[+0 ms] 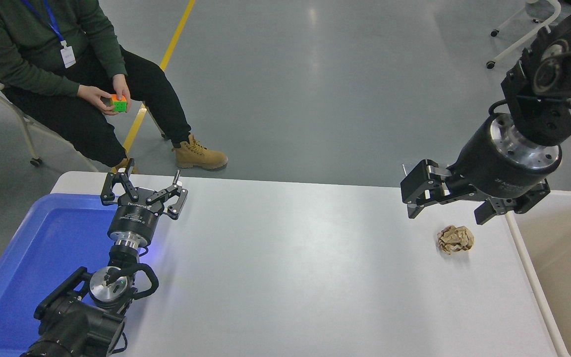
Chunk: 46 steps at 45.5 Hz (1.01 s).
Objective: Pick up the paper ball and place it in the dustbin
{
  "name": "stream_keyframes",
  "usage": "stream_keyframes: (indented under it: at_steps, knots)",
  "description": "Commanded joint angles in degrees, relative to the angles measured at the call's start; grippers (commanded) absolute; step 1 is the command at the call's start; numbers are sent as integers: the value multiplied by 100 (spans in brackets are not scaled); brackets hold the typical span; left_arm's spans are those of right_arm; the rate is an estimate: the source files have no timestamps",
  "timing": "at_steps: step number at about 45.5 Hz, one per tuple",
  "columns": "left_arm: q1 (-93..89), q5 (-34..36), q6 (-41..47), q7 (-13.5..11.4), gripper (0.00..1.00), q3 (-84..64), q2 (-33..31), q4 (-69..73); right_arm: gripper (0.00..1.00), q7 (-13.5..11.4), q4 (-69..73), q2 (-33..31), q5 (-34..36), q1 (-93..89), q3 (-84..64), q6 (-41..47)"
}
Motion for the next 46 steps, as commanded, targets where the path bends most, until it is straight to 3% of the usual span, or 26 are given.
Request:
stream_keyframes:
  at_steps: [1,28,46]
  knots:
    - [0,-3,0,-1,99,4,0,0,100,0,-19,75,0,-24,4,-1]
    - [0,6,0,-1,99,4,0,0,100,0,-283,84,-35,-340,22,-141]
    - [0,6,0,-1,99,4,0,0,100,-9,-950,497,-904,-2062,-5,-2364]
